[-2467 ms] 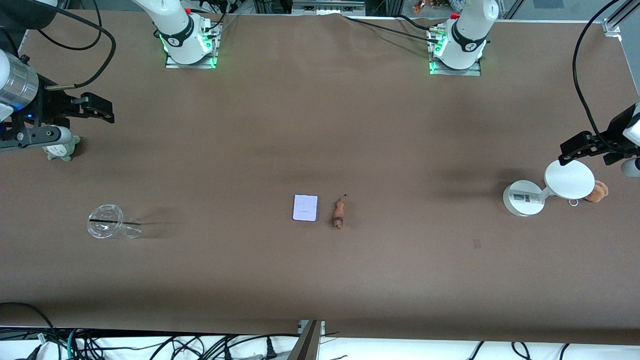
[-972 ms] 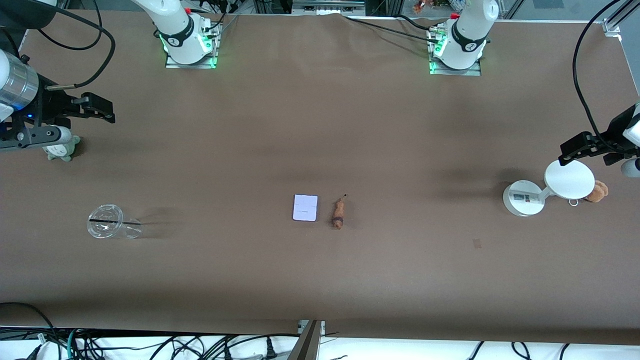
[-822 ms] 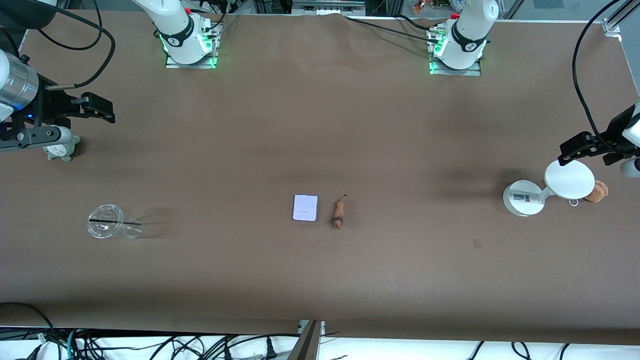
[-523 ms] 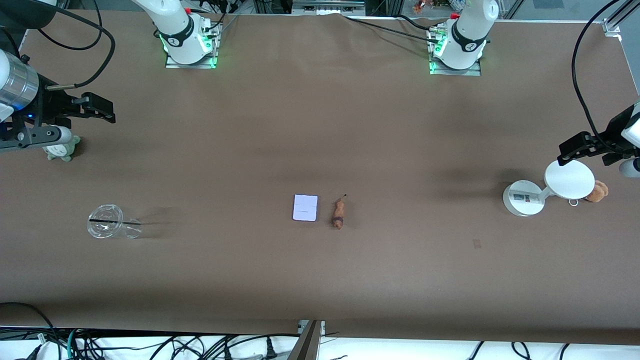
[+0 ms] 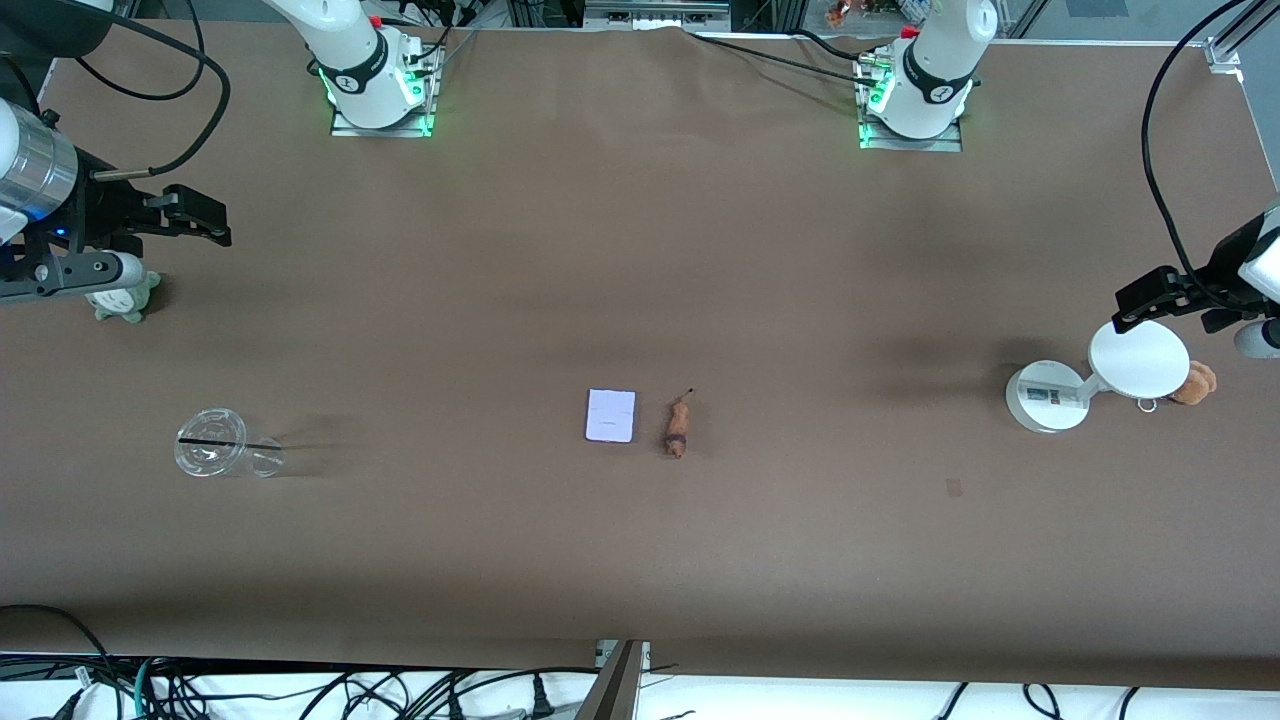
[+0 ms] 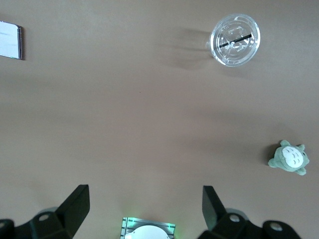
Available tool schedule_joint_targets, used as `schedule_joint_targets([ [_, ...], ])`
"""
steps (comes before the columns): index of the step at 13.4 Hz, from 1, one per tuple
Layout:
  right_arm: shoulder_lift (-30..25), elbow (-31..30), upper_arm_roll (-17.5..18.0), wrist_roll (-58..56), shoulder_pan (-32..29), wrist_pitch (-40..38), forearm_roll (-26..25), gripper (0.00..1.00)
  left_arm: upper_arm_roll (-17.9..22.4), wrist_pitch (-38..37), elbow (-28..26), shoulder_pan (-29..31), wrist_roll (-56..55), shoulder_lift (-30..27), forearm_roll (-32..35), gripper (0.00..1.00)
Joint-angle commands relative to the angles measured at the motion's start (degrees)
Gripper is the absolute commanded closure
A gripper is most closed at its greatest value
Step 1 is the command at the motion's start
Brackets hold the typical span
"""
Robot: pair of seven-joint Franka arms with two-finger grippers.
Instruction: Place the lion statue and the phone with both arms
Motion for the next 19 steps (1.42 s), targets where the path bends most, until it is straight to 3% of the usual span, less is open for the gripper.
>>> schedule_joint_targets([
  [1,-0.1,0.1,0.4,-0.9,-0.8,0.4,1.0,0.0,0.0,-1.3,1.8,-0.1,0.9,0.7,-0.3,0.0],
  [11,2.3,1.0,0.4,-0.8,-0.7,2.4,1.1,0.0,-0.3,-1.3,1.9,-0.9,0.6,2.5,0.1,0.0],
  [15,4.1,0.9,0.4,-0.9,-0.9,3.3,1.2,0.0,-0.4,-1.2,1.9,-3.9,0.2,4.3,-0.4,0.0],
  [19,6.4,0.9,0.4,-0.9,-0.9,4.2,1.0,0.0,-0.4,-1.0,4.3,-8.5,-7.5,8.4,-0.6,0.0],
])
